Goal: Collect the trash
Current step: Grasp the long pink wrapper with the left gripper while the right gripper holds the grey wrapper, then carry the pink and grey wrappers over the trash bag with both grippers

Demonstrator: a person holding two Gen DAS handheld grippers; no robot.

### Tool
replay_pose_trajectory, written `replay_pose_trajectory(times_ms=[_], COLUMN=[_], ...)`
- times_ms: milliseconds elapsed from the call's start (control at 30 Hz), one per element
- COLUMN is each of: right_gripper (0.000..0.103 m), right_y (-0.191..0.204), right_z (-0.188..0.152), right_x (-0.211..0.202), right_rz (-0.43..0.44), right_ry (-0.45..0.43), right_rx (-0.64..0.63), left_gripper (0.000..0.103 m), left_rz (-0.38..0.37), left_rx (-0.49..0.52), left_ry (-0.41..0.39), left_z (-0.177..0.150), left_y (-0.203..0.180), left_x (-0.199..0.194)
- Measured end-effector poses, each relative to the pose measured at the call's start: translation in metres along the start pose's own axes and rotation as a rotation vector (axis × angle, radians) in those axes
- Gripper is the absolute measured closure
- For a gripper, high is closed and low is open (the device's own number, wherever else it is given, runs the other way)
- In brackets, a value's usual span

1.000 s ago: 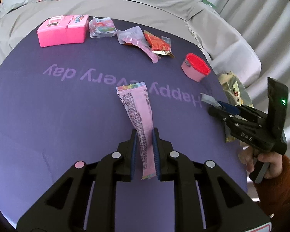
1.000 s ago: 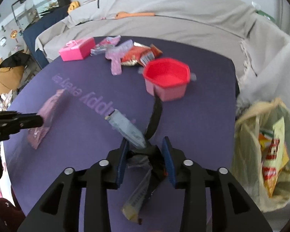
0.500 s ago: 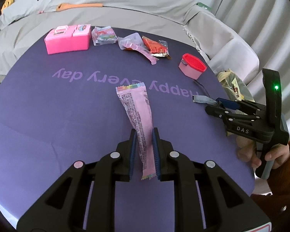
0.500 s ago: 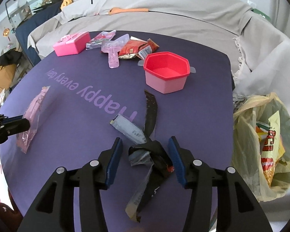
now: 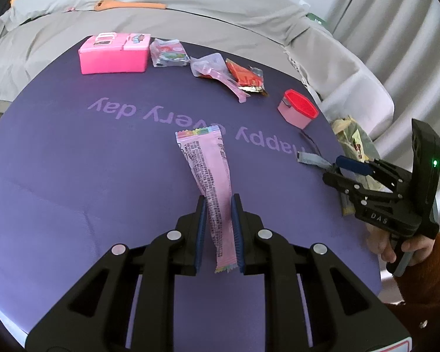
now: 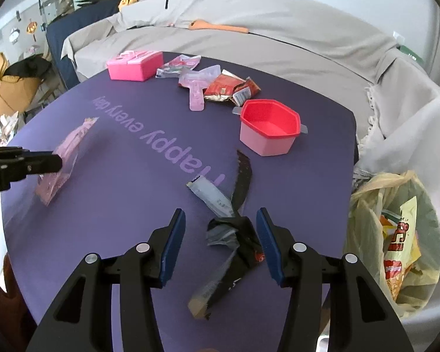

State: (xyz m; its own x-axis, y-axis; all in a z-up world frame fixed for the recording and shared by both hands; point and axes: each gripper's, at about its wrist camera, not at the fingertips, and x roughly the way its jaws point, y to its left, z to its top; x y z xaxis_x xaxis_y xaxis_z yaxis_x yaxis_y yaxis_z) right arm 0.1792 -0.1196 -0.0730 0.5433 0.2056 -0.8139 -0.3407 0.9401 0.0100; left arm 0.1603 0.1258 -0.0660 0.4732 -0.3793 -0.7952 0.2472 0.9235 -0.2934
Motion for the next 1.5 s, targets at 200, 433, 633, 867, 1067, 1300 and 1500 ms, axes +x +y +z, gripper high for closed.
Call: replay_pose_trajectory(times_ms=[200,433,633,867,1067,1300,1500], right_gripper=[0.055,0.071,0.072,0.072,0.072,0.072,0.072], right_y=[-0.010,-0.020,-0.032,-0.058,-0.093,-0.144,-0.203], right_z=[-0.003,-0.001,0.009,0.020,0.018,0.000,-0.030], right_x=[0.009,0.011,-0.010,-0.045,-0.082,-0.130,-0.166], right_rz=[0.013,0.050,0.053,0.038,-0.007,-0.092,-0.206], right_ry=[0.031,0.052,0.003,-0.077,-0.163,-0.267,-0.306], right_rx=[0.024,0.046,0.083,0.119,0.165,0.238,0.338], left_gripper=[0.088,0.088,0.088,0.088,0.088,0.088,0.088], left_rz=[0.023,0.023,0.029,0.027,-0.001,-0.098,-0.224], left_rx=[-0.040,-0.066,-0.051,-0.016,0.036,0.108,0.187], left_ry=[0.006,-0.016,-0.019,-0.049,-0.088,-0.122,-0.112], left_z=[0.001,0.011,0.021,0.046,0.079,0.107,0.122], left_y=[0.004,0.000,-0.012,-0.042,-0.088,-0.156,-0.223], left_x=[0.008,0.007,0.005,-0.006,-0.015,-0.010,0.017])
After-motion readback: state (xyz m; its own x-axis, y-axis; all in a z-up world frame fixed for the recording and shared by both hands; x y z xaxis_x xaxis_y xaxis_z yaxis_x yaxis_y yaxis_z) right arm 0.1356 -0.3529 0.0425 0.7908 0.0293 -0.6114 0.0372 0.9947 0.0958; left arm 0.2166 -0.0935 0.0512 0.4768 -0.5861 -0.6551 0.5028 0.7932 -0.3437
